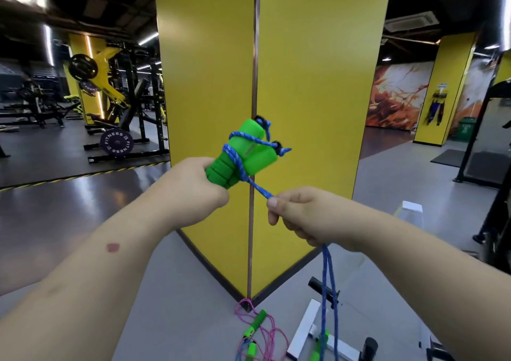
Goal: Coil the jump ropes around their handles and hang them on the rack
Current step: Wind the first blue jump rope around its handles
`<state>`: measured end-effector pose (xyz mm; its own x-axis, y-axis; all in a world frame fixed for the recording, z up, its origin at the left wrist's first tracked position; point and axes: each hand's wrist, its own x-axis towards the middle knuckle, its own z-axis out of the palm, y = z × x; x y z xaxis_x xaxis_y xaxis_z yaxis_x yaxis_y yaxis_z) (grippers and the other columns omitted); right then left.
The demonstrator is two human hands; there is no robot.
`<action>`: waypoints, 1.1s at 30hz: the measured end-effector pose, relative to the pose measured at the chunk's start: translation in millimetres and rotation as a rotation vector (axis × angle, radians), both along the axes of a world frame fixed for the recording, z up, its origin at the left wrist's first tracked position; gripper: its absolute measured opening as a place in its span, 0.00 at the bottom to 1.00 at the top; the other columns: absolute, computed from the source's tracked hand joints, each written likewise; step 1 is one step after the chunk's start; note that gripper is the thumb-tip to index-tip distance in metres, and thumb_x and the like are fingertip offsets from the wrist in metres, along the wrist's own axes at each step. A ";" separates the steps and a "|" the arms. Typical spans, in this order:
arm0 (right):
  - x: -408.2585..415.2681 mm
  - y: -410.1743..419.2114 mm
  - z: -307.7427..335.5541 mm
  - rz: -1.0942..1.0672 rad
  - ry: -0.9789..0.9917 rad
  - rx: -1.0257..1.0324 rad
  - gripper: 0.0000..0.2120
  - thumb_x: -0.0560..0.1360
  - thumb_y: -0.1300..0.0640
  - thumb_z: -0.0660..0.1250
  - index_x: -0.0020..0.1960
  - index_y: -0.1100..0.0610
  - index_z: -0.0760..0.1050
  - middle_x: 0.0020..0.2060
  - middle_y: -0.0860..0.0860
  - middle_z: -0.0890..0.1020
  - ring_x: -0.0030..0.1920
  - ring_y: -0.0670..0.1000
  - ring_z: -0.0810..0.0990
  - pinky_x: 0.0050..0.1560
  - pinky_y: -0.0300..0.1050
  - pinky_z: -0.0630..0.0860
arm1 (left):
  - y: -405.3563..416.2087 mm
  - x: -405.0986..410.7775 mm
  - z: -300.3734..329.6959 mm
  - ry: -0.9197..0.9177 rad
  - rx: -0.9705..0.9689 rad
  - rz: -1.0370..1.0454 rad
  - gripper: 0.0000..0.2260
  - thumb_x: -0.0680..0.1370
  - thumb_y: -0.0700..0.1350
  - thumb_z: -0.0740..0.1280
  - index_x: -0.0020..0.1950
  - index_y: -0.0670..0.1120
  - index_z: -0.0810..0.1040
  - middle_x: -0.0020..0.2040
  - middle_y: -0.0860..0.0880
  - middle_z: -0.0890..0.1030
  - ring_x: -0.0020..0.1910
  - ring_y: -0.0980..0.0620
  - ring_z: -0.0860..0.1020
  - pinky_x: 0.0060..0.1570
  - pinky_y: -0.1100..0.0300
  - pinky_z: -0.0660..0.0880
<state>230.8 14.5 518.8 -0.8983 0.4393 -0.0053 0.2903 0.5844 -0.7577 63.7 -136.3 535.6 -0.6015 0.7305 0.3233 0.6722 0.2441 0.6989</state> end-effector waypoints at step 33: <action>14.6 -26.1 28.0 0.072 0.027 0.588 0.12 0.80 0.44 0.63 0.45 0.50 0.77 0.32 0.46 0.74 0.29 0.44 0.70 0.31 0.41 0.69 | 13.1 9.2 -17.4 0.361 -0.325 0.255 0.04 0.71 0.42 0.62 0.43 0.51 0.72 0.39 0.51 0.78 0.36 0.49 0.76 0.33 0.58 0.68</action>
